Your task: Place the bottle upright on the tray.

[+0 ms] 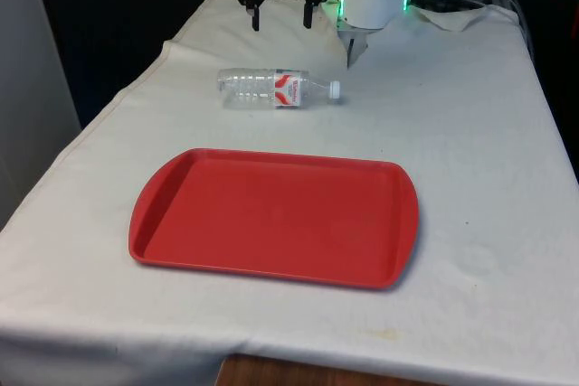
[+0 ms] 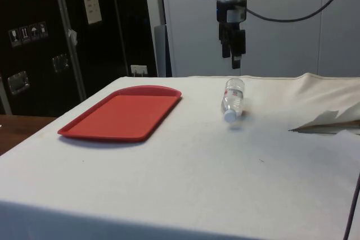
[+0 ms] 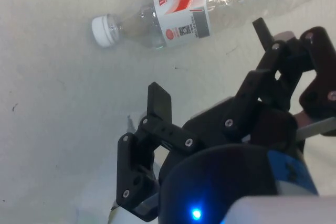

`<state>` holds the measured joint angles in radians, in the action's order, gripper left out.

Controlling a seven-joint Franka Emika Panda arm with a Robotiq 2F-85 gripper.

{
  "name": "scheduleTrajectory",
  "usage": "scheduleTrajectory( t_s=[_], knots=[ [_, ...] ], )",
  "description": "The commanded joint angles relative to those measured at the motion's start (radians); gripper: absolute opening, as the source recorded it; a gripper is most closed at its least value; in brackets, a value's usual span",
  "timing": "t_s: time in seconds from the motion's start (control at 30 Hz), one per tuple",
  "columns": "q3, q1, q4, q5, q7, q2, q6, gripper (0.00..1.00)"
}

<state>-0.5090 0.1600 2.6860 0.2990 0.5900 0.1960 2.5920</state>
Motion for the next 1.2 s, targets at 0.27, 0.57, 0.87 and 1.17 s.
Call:
scheduleTrajectory(
  t_s=[0.27,0.57,0.87,1.17],
  knots=[
    [0.003,-0.001,-0.002,0.015,0.031,-0.003,0.004,1.00],
    [0.007,0.001,-0.002,0.017,0.060,-0.003,0.004,1.00],
    [0.009,0.005,-0.002,0.019,0.095,-0.004,0.004,1.00],
    [0.016,0.008,-0.001,0.021,0.127,-0.003,0.004,1.00]
  ],
)
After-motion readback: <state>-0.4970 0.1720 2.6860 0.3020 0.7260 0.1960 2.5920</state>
